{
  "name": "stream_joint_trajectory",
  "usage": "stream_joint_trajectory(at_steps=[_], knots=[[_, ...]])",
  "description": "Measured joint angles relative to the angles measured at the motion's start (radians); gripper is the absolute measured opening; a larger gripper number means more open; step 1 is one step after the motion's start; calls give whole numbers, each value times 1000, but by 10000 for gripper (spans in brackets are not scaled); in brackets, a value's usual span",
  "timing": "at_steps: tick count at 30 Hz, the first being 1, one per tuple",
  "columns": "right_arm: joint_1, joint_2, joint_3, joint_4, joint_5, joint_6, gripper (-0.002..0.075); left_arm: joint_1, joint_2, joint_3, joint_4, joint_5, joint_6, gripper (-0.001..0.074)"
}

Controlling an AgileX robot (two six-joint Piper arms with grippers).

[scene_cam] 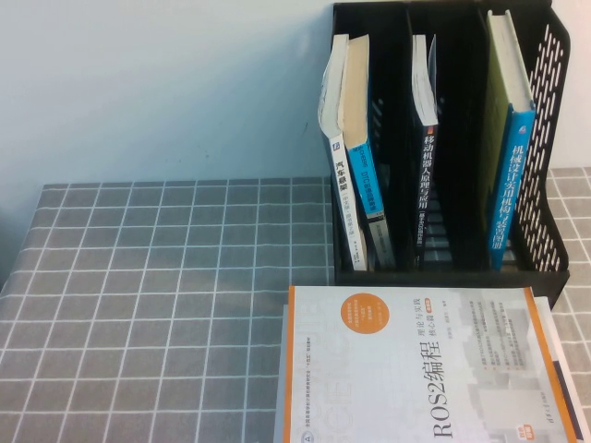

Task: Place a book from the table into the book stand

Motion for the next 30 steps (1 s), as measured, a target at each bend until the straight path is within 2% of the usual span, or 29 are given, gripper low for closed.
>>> stream_joint_trajectory(at_steps=[30], knots=[[0, 0, 0, -12, 0, 13, -3, 0, 0, 0, 0, 2, 0, -1]])
